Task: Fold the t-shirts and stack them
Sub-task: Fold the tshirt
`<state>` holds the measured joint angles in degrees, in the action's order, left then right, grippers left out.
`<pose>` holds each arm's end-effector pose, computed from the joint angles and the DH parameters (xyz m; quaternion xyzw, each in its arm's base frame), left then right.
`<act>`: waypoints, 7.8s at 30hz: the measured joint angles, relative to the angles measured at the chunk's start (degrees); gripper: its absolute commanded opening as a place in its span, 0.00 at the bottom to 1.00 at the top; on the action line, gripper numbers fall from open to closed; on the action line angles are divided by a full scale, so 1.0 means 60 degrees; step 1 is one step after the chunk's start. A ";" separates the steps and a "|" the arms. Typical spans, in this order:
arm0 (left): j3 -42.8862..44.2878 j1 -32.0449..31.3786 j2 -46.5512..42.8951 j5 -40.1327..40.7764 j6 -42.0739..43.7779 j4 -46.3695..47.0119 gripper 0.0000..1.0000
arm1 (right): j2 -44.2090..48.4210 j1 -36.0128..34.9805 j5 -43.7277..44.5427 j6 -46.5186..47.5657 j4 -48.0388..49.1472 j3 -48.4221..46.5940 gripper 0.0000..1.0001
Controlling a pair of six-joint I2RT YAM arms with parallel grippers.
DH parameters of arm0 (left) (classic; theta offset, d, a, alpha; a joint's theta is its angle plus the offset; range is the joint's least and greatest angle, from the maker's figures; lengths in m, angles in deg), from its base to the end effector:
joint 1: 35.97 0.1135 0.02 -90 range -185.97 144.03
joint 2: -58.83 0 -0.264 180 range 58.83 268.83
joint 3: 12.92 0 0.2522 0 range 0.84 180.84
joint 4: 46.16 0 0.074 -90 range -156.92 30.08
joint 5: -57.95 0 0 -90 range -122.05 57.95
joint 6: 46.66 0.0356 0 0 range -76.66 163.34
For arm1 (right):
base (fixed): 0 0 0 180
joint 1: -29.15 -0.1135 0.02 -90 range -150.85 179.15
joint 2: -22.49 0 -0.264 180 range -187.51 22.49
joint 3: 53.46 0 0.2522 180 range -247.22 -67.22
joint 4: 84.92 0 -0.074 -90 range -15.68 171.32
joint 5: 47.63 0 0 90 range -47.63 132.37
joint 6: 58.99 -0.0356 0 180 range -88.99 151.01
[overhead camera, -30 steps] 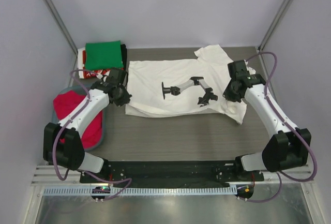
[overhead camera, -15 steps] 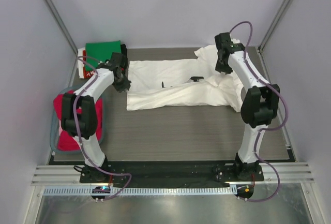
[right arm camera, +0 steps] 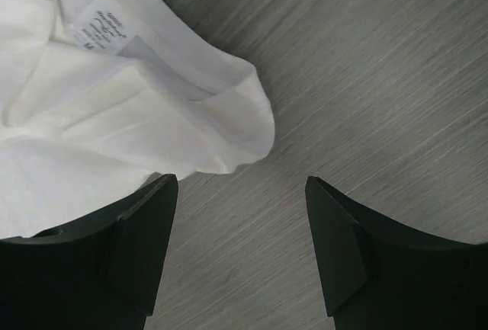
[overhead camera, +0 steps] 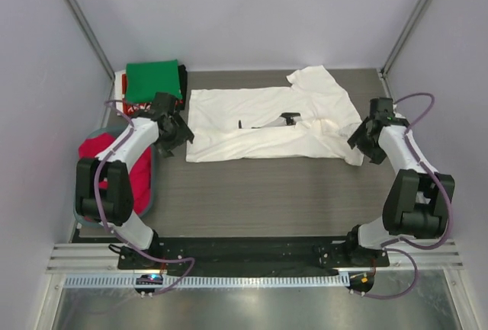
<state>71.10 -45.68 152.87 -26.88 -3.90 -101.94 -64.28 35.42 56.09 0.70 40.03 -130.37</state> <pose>0.3276 -0.0528 0.2331 -0.3232 0.9218 -0.0611 0.2051 0.2969 -0.0411 0.2356 0.3288 0.9120 -0.0691 0.2352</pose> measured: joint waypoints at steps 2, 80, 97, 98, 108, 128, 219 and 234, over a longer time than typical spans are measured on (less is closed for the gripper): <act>-0.0517 0.0000 -0.0273 -0.0055 -0.0044 0.0124 0.74 | 0.0342 0.0576 -0.0368 -0.0142 0.0229 0.0667 0.71; -0.1676 -0.0459 0.0951 -0.0211 -0.0328 0.2164 0.03 | -0.2860 0.1417 -0.2914 -0.0987 0.3810 -0.0095 0.01; 0.0565 -0.0466 -0.1829 0.0149 -0.0328 0.0561 0.00 | 0.1803 0.1665 -0.2707 -0.0925 0.1734 -0.1045 0.01; 0.0069 -0.0466 -0.2262 0.0138 -0.0368 0.0543 0.00 | 0.2324 0.1734 -0.2659 -0.0933 0.1785 -0.0433 0.01; -0.4594 -0.0466 -0.3526 0.0018 -0.0987 0.0339 0.14 | 0.2280 0.3133 -0.2586 -0.1439 0.0794 0.4495 0.04; -0.3209 -0.0466 -0.5796 -0.0091 0.0178 -0.0911 0.66 | 0.4109 0.2178 -0.3417 -0.1297 0.0812 0.2240 0.85; 0.7114 -0.0441 0.6674 0.1639 0.2583 -0.0885 0.52 | -0.5544 -0.2532 -0.1650 0.2014 0.0590 -0.6113 0.01; 0.7198 -0.0441 0.6801 0.1351 0.2390 -0.0477 0.11 | -0.5544 -0.2532 -0.1705 0.1989 0.0590 -0.6094 0.01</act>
<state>114.29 -48.33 193.68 -18.77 10.44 -104.81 -97.54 20.22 45.86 12.64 43.57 -166.94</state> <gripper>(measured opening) 0.194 0.040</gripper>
